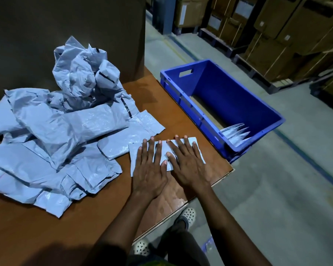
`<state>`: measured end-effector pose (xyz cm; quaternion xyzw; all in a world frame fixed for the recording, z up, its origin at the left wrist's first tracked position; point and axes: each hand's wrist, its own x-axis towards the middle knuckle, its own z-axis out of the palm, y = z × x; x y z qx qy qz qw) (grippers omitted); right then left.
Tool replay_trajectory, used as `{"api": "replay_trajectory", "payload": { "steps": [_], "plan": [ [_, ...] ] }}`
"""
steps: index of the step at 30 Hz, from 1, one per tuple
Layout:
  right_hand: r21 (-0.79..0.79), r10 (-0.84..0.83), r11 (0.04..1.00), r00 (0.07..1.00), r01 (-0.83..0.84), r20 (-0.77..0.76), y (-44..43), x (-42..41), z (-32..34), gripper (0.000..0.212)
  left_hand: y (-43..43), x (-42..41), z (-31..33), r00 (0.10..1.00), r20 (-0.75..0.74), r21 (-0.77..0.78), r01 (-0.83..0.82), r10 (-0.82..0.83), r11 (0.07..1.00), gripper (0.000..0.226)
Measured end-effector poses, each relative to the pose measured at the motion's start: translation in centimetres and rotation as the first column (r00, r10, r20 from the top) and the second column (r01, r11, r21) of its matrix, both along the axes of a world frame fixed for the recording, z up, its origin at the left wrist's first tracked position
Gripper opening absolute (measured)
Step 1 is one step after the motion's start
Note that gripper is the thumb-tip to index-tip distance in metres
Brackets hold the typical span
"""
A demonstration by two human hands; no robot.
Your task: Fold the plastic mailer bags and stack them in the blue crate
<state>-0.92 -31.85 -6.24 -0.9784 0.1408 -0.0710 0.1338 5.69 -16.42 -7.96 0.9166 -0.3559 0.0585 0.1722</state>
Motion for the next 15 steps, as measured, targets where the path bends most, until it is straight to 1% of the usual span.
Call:
{"api": "replay_trajectory", "payload": {
  "steps": [3, 7, 12, 15],
  "plan": [
    [-0.059, -0.018, 0.998, 1.0, 0.018, -0.004, 0.1, -0.2, -0.6, 0.062, 0.1, -0.3, -0.2, 0.999, 0.027, 0.041, -0.031, 0.03, 0.999, 0.066],
    [-0.047, -0.039, 0.998, 0.998, 0.037, -0.04, -0.4, 0.6, -0.8, 0.065, -0.7, 0.3, -1.0, 0.998, 0.005, 0.111, -0.06, 0.06, 0.992, 0.066],
    [-0.018, -0.058, 0.998, 0.997, 0.057, -0.06, -0.6, 0.7, -0.9, 0.065, -0.7, 0.7, -1.3, 0.998, -0.025, 0.123, -0.047, 0.051, 0.991, 0.065],
    [-0.02, -0.06, 0.998, 0.992, 0.058, -0.108, -0.8, 0.6, -0.9, 0.069, -0.4, 0.7, -1.4, 0.999, -0.025, 0.108, -0.04, 0.043, 0.993, 0.065]
  ]
}}
